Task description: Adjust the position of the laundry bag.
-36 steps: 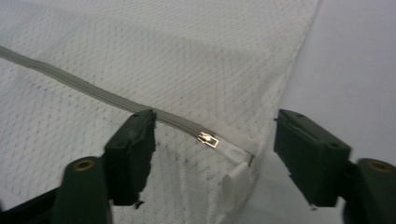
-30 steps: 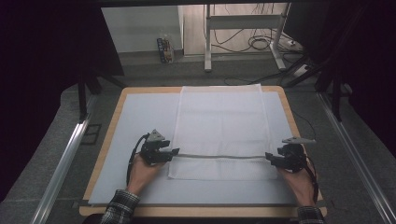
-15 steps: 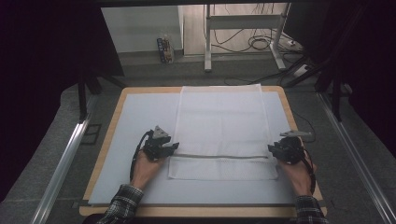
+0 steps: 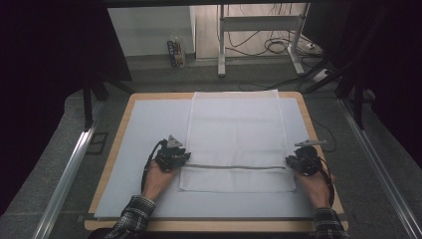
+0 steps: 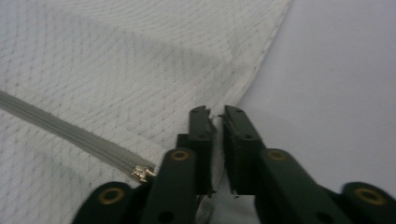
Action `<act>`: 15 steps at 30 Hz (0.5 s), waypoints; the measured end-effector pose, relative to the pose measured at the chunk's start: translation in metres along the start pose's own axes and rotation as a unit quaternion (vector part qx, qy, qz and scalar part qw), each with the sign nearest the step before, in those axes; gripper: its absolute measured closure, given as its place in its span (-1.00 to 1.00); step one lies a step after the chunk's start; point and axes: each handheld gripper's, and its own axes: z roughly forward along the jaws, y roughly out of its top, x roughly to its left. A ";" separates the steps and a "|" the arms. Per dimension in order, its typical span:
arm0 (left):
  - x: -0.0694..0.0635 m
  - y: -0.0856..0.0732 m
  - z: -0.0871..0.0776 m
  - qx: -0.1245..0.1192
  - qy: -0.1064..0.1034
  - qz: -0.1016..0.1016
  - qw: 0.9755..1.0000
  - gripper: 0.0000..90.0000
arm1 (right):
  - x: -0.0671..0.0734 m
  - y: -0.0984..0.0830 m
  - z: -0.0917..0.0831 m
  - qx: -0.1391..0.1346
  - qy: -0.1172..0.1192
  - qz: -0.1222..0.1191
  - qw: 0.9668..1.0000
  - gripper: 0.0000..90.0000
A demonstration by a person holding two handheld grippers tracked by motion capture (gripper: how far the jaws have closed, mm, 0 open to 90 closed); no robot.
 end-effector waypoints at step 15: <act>-0.001 -0.002 -0.005 0.008 -0.016 0.028 0.999 0.97 | 0.006 -0.001 -0.003 -0.006 0.010 -0.027 1.000 0.95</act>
